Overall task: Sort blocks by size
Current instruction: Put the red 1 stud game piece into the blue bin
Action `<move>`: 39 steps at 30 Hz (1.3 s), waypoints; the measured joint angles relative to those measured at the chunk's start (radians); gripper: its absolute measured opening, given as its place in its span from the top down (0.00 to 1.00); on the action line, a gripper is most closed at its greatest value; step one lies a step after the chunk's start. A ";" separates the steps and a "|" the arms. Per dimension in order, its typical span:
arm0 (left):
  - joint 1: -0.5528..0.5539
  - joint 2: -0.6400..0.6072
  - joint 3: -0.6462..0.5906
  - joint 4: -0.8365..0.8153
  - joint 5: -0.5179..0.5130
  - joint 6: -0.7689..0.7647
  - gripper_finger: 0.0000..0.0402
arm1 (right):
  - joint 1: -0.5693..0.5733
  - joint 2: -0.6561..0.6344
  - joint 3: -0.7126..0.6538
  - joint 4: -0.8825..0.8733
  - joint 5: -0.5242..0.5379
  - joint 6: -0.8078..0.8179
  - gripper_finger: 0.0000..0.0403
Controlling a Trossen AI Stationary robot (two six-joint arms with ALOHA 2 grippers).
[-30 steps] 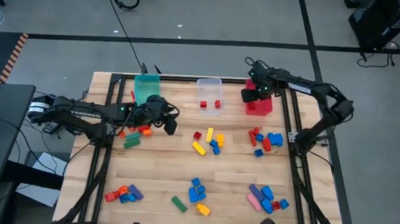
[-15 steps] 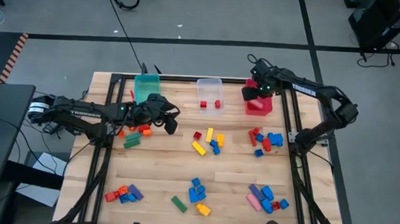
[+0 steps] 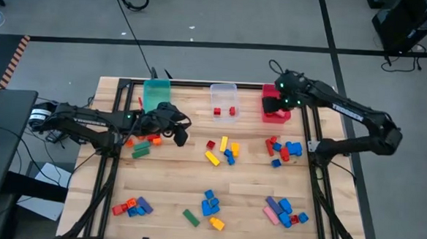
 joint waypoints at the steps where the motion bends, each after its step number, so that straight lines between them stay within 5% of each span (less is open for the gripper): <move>1: -0.008 -0.011 0.000 -0.026 0.003 -0.001 0.56 | 0.036 -0.014 0.000 -0.001 0.000 0.038 0.63; 15: -0.250 -0.026 0.194 -0.620 -0.011 0.003 0.56 | 0.533 0.006 0.000 0.009 0.153 0.448 0.73; 25: -0.492 -0.016 0.198 -0.696 0.054 0.198 0.56 | 0.799 0.100 0.000 0.014 0.237 0.688 0.73; 39: -0.694 0.090 0.197 -0.752 0.109 -0.143 0.56 | 0.967 0.216 0.000 0.033 0.256 0.785 0.73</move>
